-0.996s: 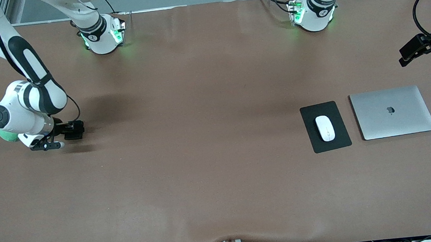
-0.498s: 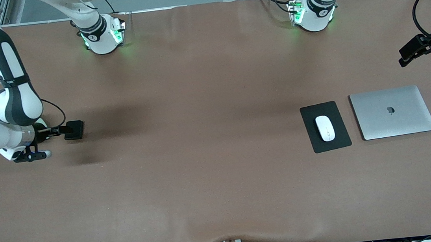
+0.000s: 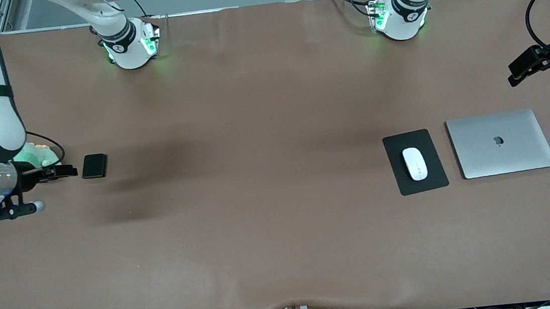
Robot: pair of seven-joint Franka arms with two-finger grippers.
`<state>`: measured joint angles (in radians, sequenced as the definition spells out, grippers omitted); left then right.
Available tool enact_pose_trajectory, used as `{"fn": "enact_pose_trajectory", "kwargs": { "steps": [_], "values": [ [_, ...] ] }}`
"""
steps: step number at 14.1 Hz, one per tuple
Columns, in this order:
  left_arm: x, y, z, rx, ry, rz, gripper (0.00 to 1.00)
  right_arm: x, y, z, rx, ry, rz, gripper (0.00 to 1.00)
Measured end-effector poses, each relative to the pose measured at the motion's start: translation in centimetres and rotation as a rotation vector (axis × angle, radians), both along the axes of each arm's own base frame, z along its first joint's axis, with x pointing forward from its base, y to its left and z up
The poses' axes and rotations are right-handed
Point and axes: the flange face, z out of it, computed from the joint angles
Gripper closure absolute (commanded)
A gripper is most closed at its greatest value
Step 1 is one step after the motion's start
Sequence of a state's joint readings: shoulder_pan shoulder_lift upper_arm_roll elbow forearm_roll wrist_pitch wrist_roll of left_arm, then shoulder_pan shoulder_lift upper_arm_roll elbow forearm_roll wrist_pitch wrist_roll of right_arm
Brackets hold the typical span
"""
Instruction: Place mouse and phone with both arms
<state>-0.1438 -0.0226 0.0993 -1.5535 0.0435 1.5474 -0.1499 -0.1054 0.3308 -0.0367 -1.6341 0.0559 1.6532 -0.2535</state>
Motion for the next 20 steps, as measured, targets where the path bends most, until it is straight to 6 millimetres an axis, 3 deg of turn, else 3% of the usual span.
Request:
{"fn": "enact_pose_trajectory", "kwargs": {
  "steps": [4, 6, 7, 10, 16, 18, 20],
  "values": [
    [0.0, 0.0, 0.0, 0.000, 0.000, 0.000, 0.00, 1.0, -0.9, 3.6, -0.012, -0.050, -0.008, 0.00],
    [0.0, 0.0, 0.0, 0.000, 0.000, 0.000, 0.00, 1.3, -1.6, 6.3, -0.014, -0.068, -0.015, 0.00],
    [0.0, 0.0, 0.0, 0.000, 0.000, 0.000, 0.00, 1.2, -1.0, 8.1, -0.012, -0.066, -0.005, 0.00],
    [0.0, 0.0, 0.0, 0.000, 0.000, 0.000, 0.00, 0.1, 2.2, 14.1, -0.003, -0.030, 0.049, 0.00],
    [0.0, -0.1, 0.0, 0.000, 0.000, -0.002, 0.00, -3.1, 3.4, 21.7, -0.003, -0.088, 0.068, 0.00],
    [0.0, -0.1, 0.0, 0.000, 0.000, -0.003, 0.00, -4.5, 3.6, 23.2, -0.006, -0.103, 0.060, 0.00],
    [0.0, -0.3, 0.0, 0.000, 0.000, -0.005, 0.00, -5.8, 3.8, 23.3, -0.016, -0.093, 0.018, 0.00]
  ]
}}
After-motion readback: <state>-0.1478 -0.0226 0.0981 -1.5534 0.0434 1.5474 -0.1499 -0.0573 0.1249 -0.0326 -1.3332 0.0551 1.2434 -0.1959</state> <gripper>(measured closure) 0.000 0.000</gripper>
